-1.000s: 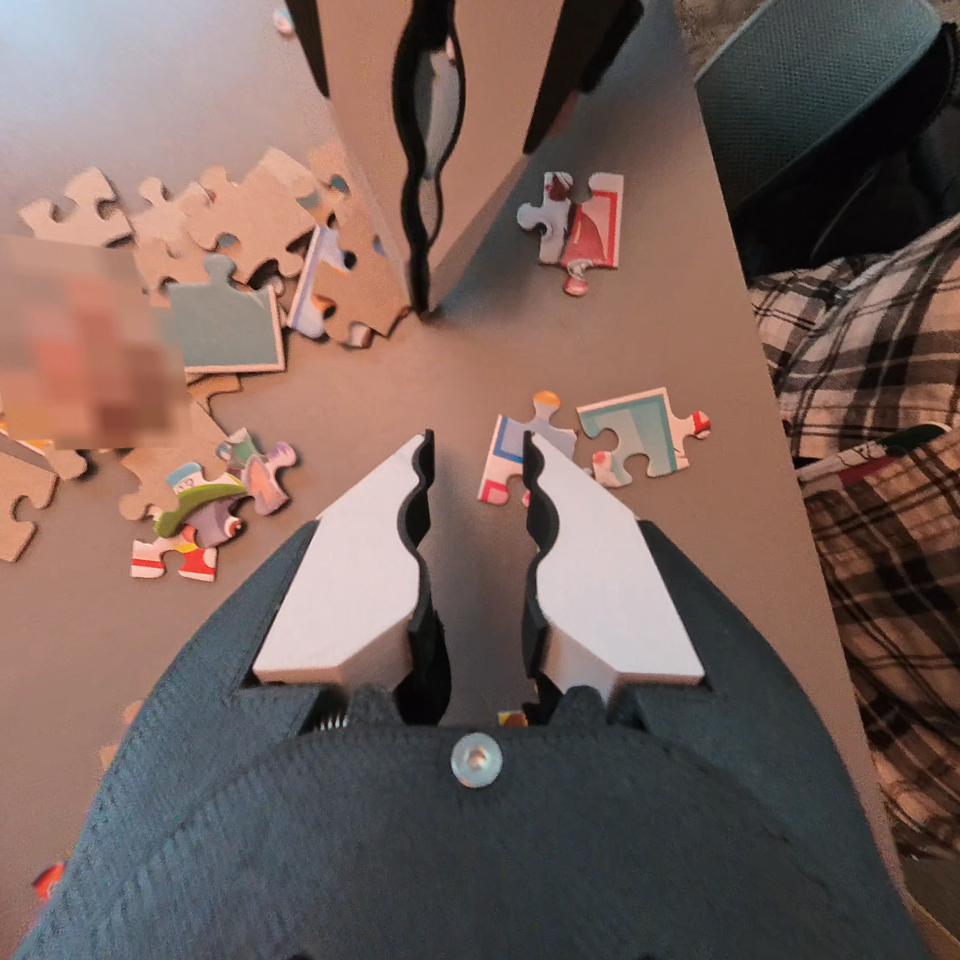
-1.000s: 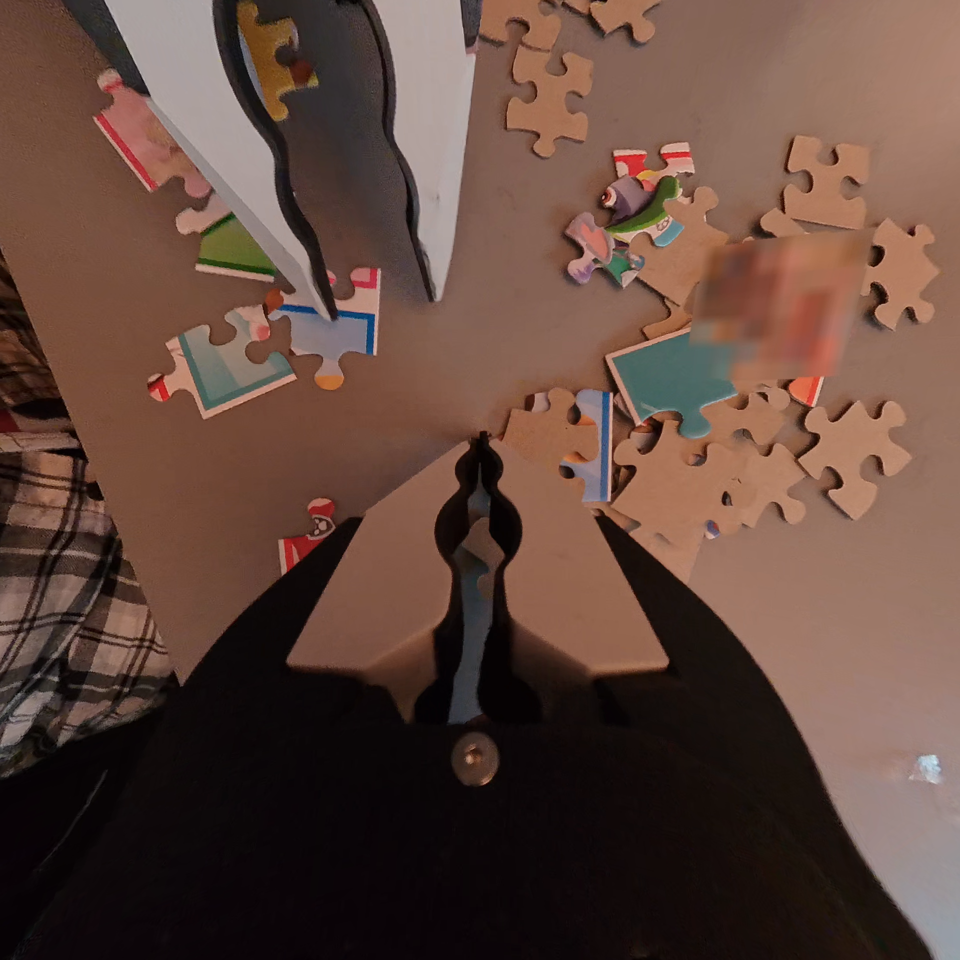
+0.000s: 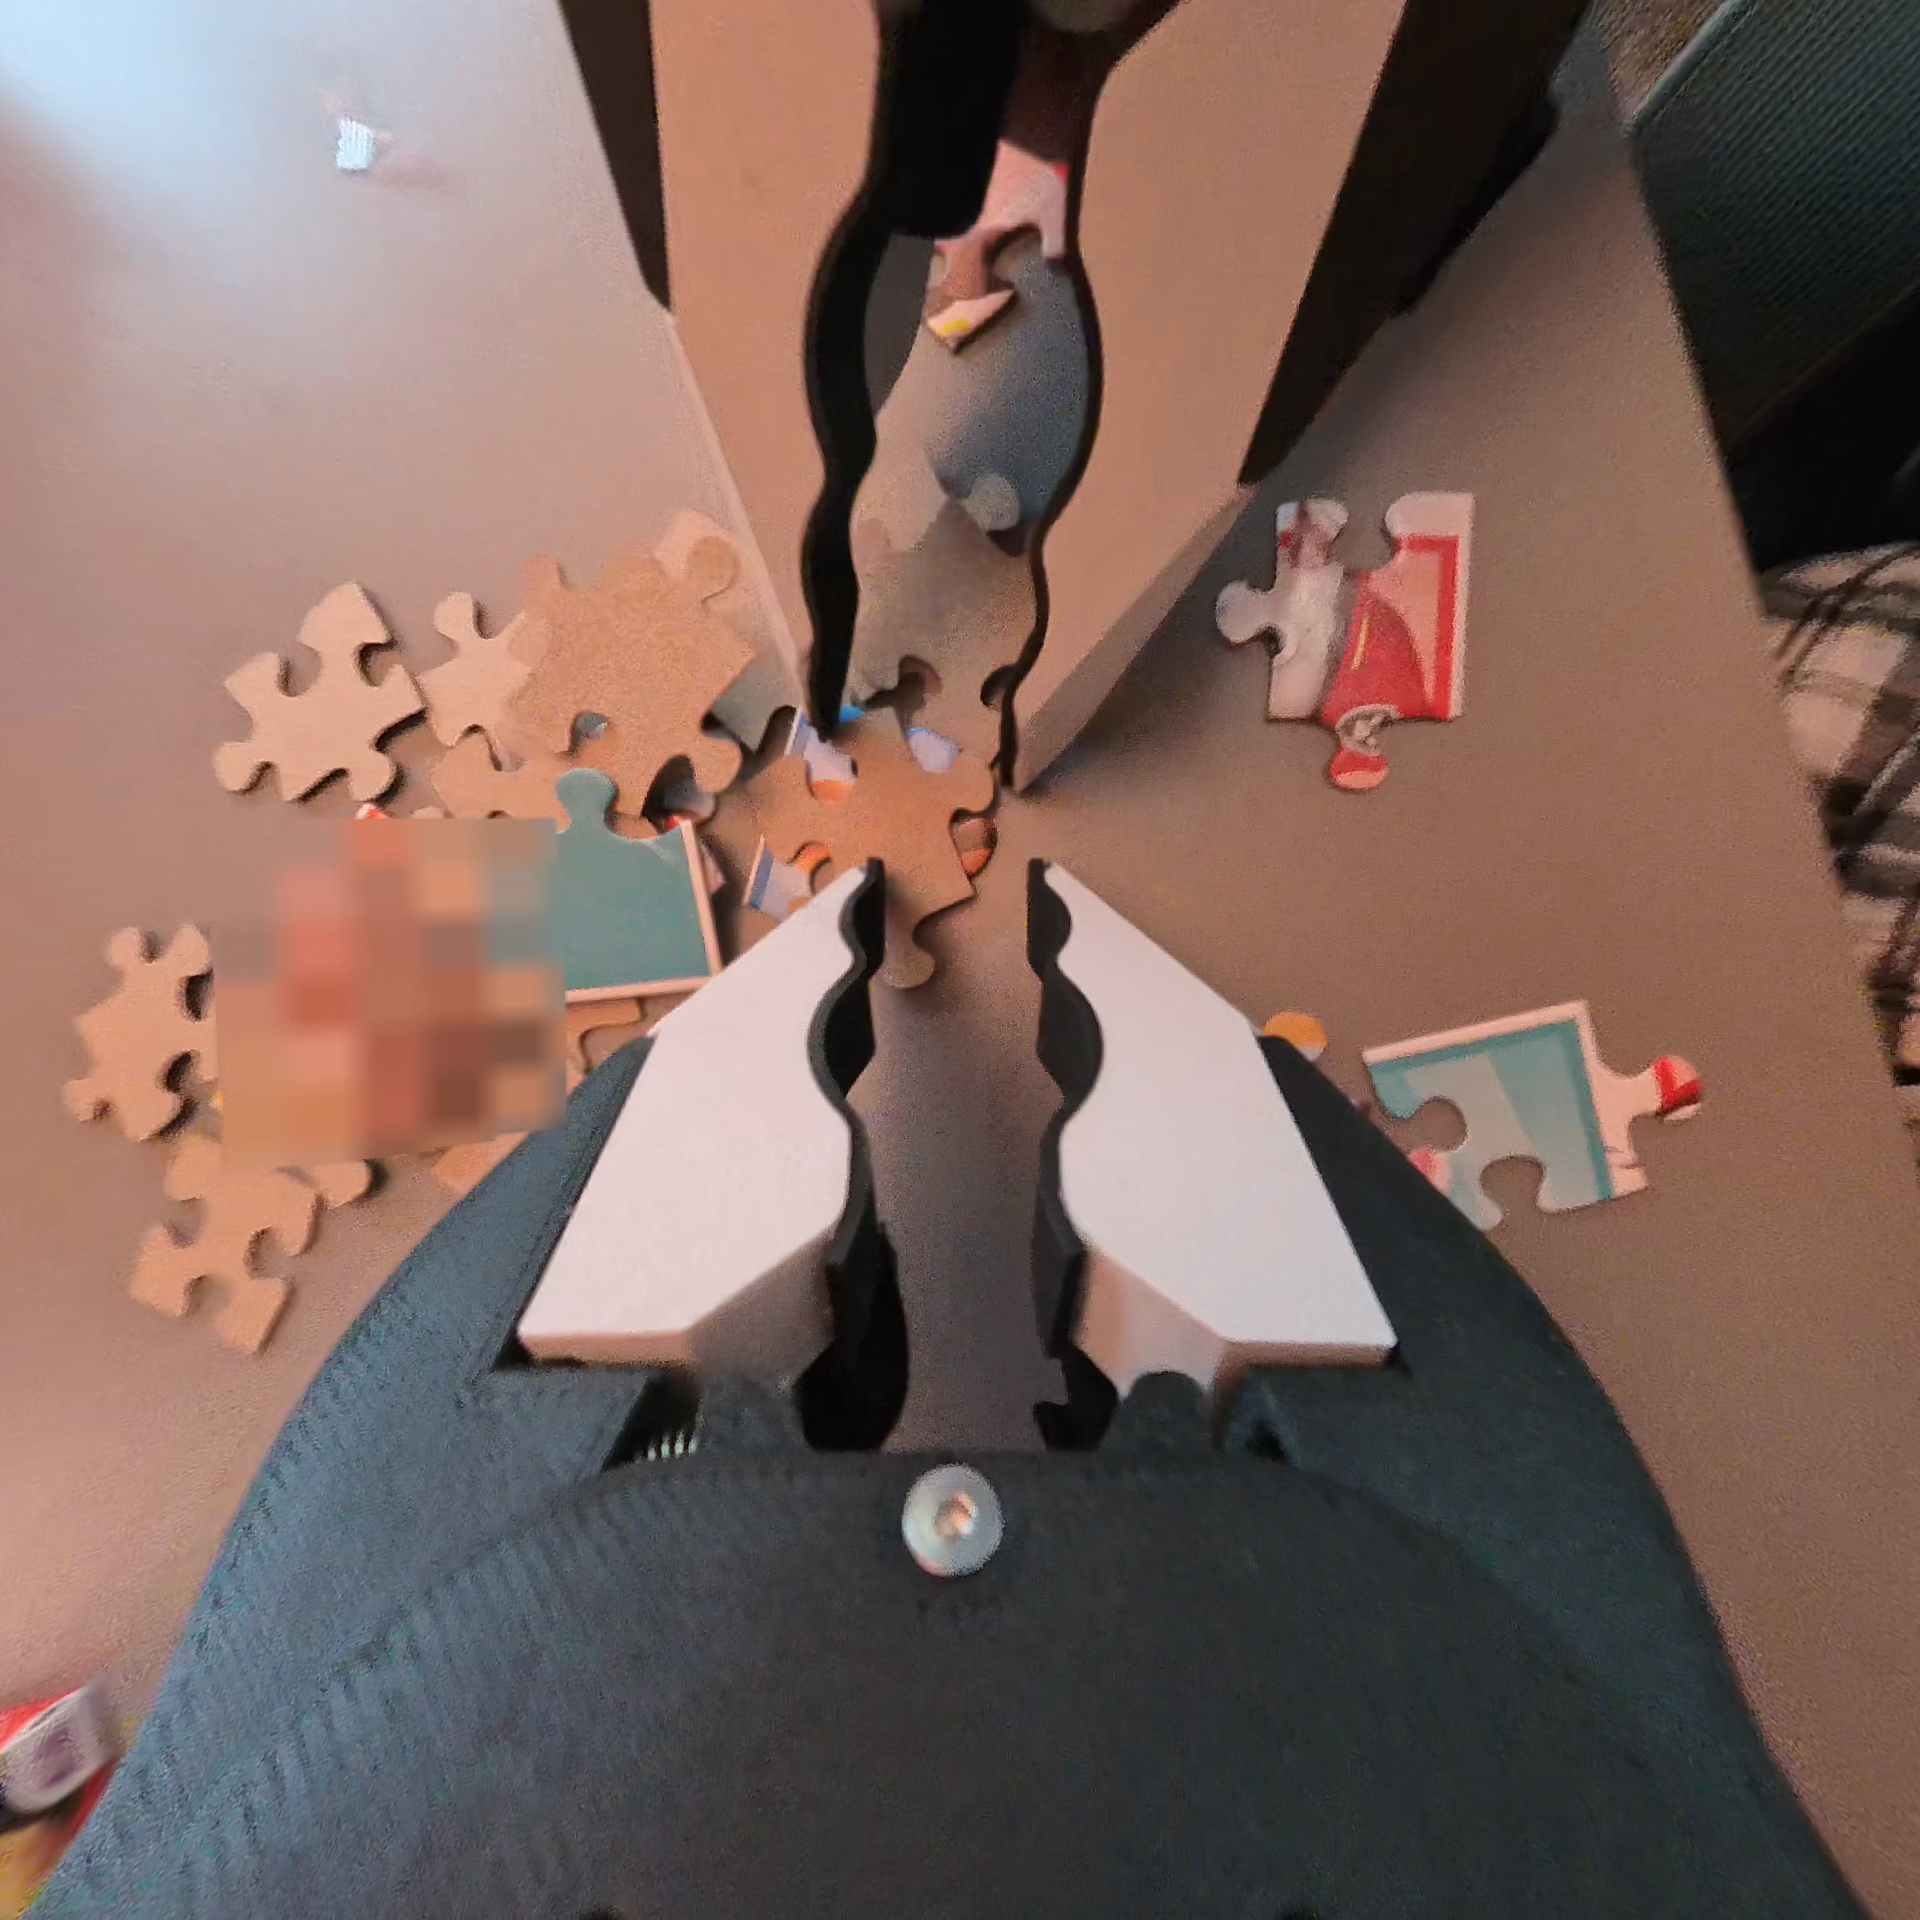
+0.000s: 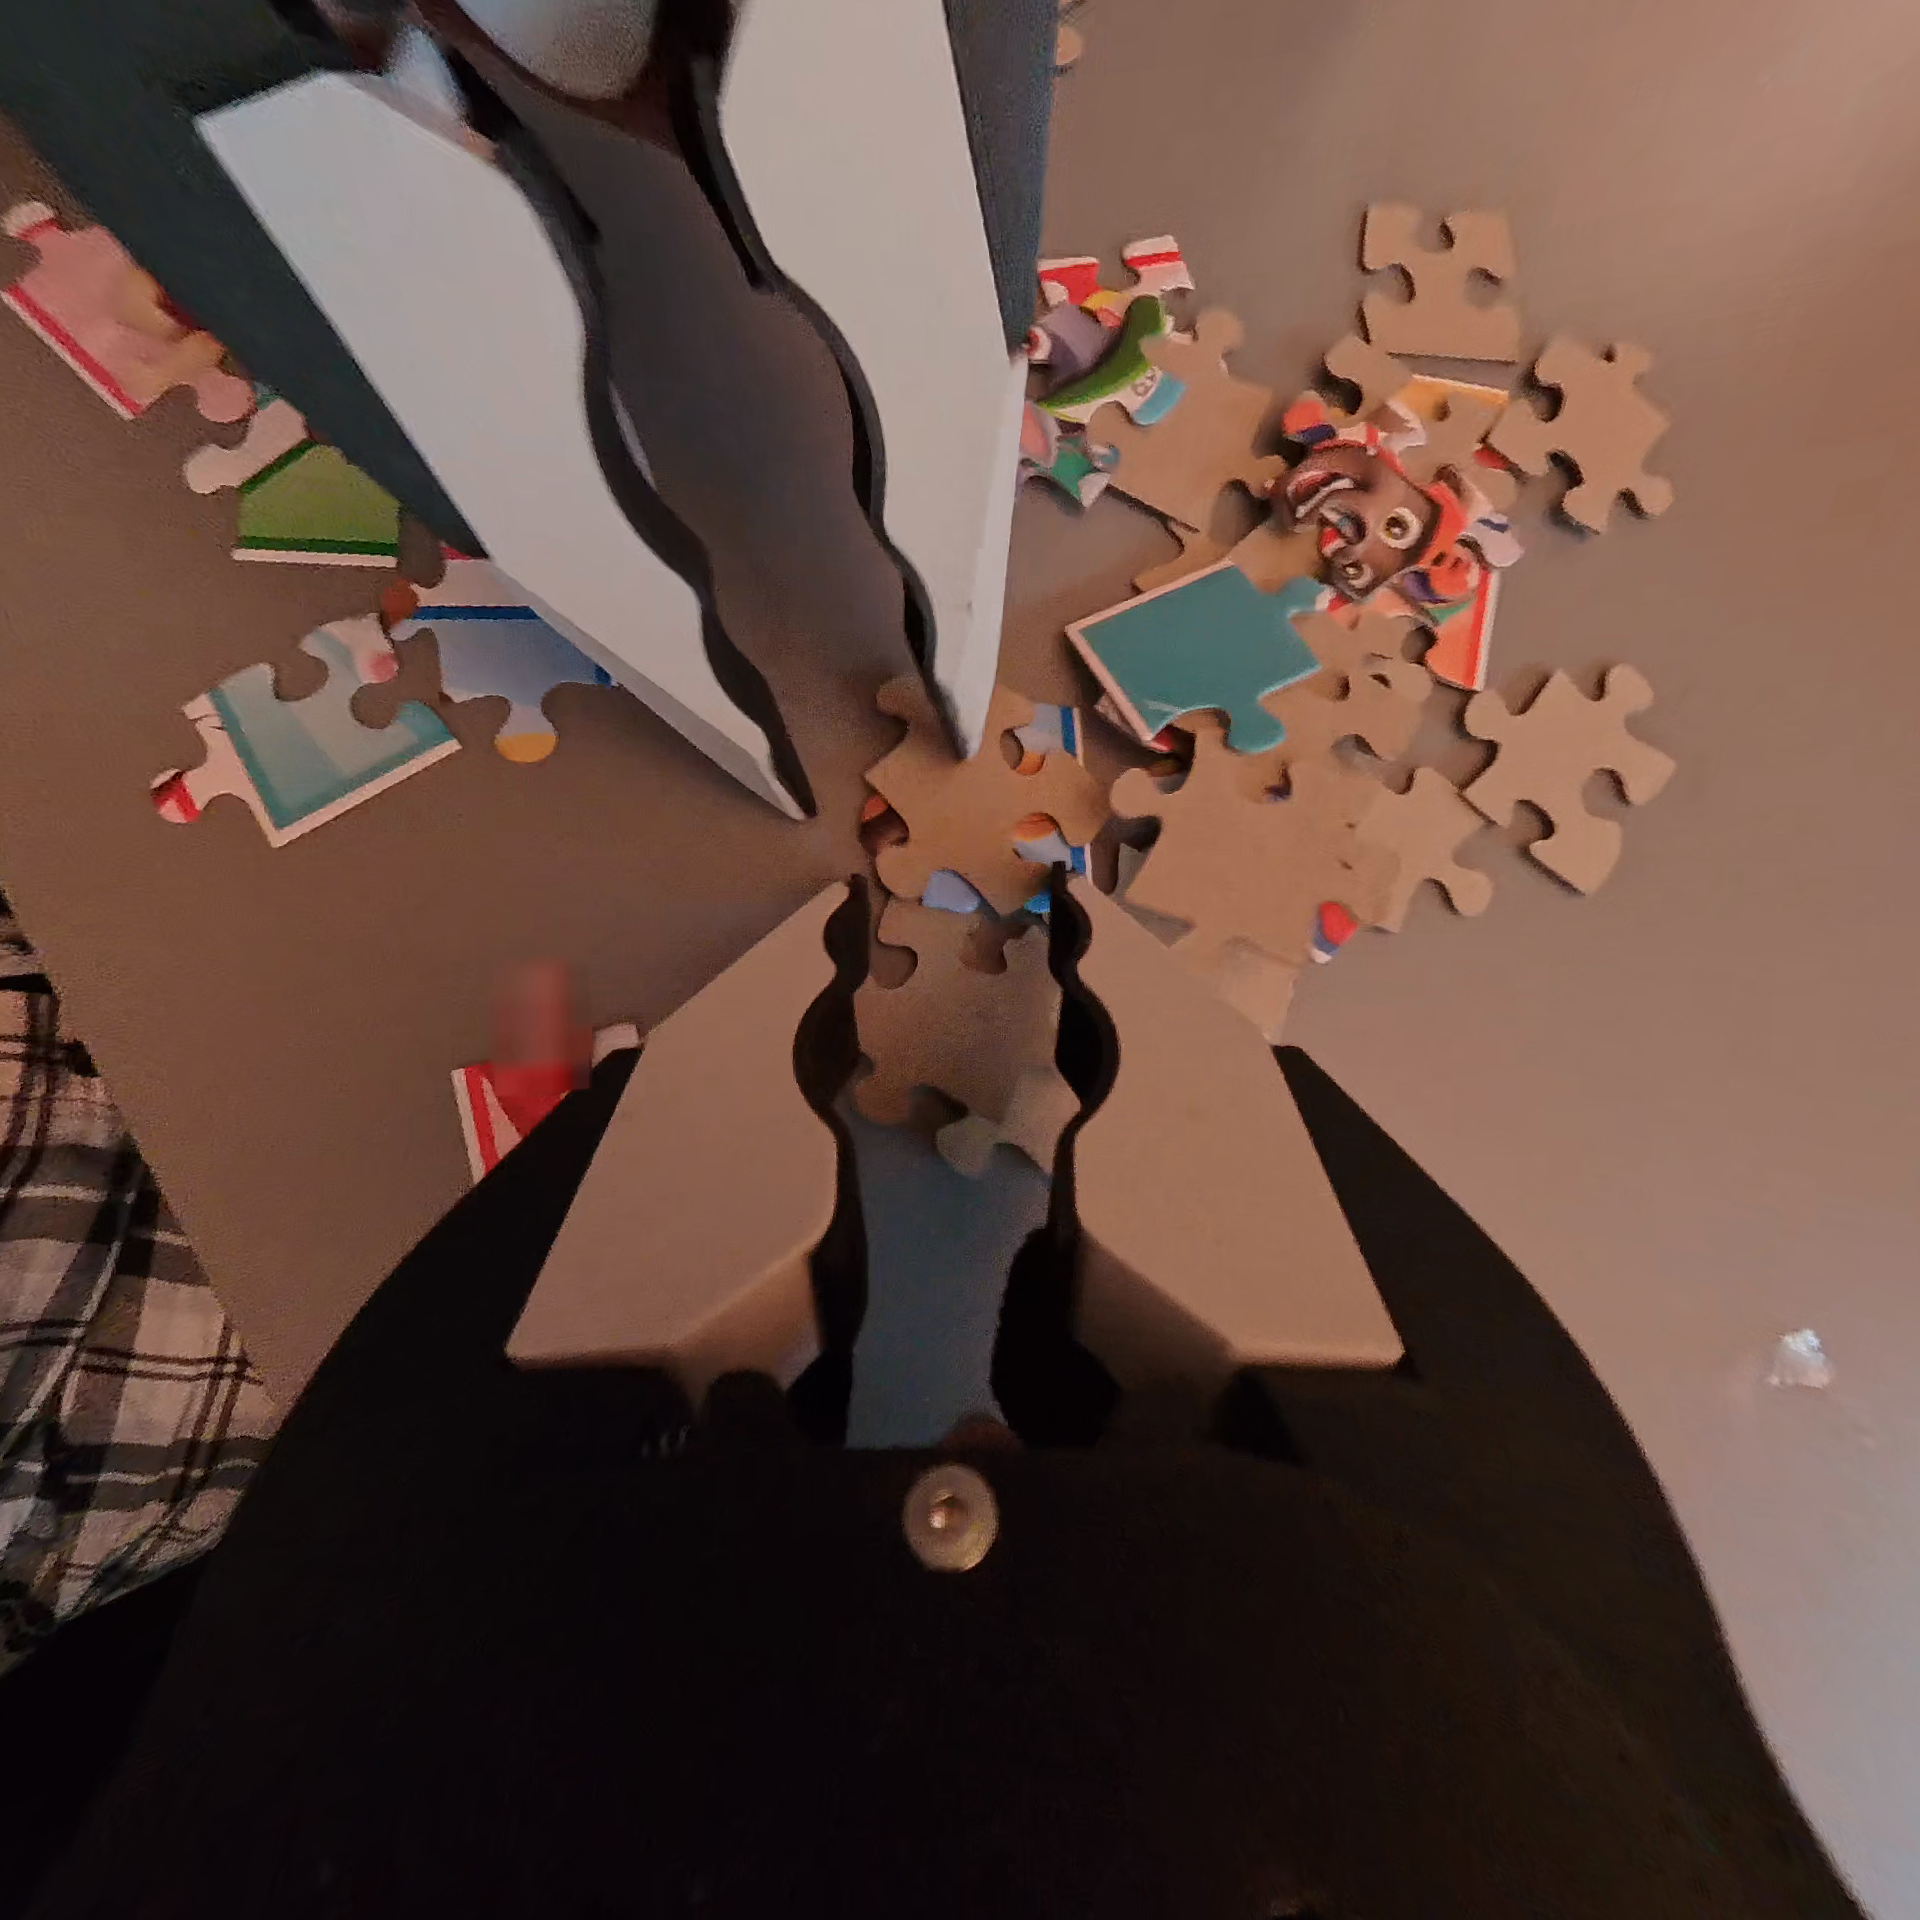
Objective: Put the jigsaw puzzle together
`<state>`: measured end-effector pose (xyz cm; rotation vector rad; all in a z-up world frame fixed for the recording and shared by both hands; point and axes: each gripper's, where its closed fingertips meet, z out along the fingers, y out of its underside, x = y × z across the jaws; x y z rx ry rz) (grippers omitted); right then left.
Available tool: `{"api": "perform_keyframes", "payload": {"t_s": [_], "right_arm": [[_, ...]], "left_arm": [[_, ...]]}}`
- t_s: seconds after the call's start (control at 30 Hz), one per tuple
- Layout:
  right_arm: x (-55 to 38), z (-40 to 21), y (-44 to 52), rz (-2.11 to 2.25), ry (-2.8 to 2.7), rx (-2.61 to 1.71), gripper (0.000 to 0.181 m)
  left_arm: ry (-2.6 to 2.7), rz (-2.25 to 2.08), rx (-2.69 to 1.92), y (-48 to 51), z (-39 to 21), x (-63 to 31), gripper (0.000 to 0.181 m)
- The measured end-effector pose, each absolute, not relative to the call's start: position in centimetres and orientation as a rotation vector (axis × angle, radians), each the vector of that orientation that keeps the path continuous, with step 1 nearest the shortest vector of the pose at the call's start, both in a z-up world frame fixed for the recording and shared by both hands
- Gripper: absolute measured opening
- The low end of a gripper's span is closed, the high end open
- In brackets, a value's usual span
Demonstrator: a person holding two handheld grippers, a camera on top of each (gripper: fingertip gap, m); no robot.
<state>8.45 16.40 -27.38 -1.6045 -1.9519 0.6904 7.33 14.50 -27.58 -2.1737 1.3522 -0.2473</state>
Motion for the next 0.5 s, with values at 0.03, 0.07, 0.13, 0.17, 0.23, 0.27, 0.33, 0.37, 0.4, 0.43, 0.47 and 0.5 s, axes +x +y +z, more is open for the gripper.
{"api": "perform_keyframes", "payload": {"t_s": [0.03, 0.07, 0.13, 0.17, 0.23, 0.27, 0.33, 0.37, 0.4, 0.43, 0.47, 0.5], "right_arm": [[8.4, -27.4, 16.4, 0.686, -1.954, -1.602, 0.031], [8.4, -27.4, 16.4, 0.68, -1.959, -1.595, 0.03], [8.4, -27.4, 16.4, 0.675, -1.965, -1.581, 0.03], [8.4, -27.4, 16.4, 0.668, -1.965, -1.57, 0.03], [8.4, -27.4, 16.2, 0.662, -1.968, -1.551, 0.029], [8.5, -27.4, 16.1, 0.671, -1.966, -1.553, 0.03], [8.5, -27.2, 15.7, 0.703, -1.965, -1.551, 0.029], [8.4, -27.0, 15.2, 0.745, -1.961, -1.549, 0.029], [8.3, -26.6, 14.9, 0.784, -1.952, -1.551, 0.029], [8.3, -26.4, 14.6, 0.813, -1.95, -1.552, 0.029], [8.4, -26.1, 14.2, 0.849, -1.951, -1.548, 0.011], [8.3, -25.7, 13.9, 0.904, -1.938, -1.541, 0.0]], "left_arm": [[1.329, -0.289, -2.186, 14.5, -27.6, 7.5, 0.029], [1.315, -0.307, -2.198, 14.5, -27.5, 7.5, 0.028], [1.296, -0.341, -2.212, 14.5, -27.5, 7.5, 0.03], [1.298, -0.347, -2.211, 14.4, -27.5, 7.6, 0.031], [1.324, -0.324, -2.191, 14.2, -27.5, 7.6, 0.031], [1.332, -0.31, -2.183, 14.1, -27.5, 7.6, 0.03], [1.327, -0.282, -2.163, 14.1, -27.5, 7.6, 0.034], [1.316, -0.259, -2.151, 14.3, -27.5, 7.5, 0.037], [1.317, -0.248, -2.139, 14.2, -27.5, 7.5, 0.036], [1.321, -0.238, -2.129, 14.0, -27.5, 7.5, 0.037], [1.322, -0.216, -2.117, 14.0, -27.4, 7.4, 0.04], [1.325, -0.178, -2.103, 14.0, -27.3, 7.2, 0.041]]}}
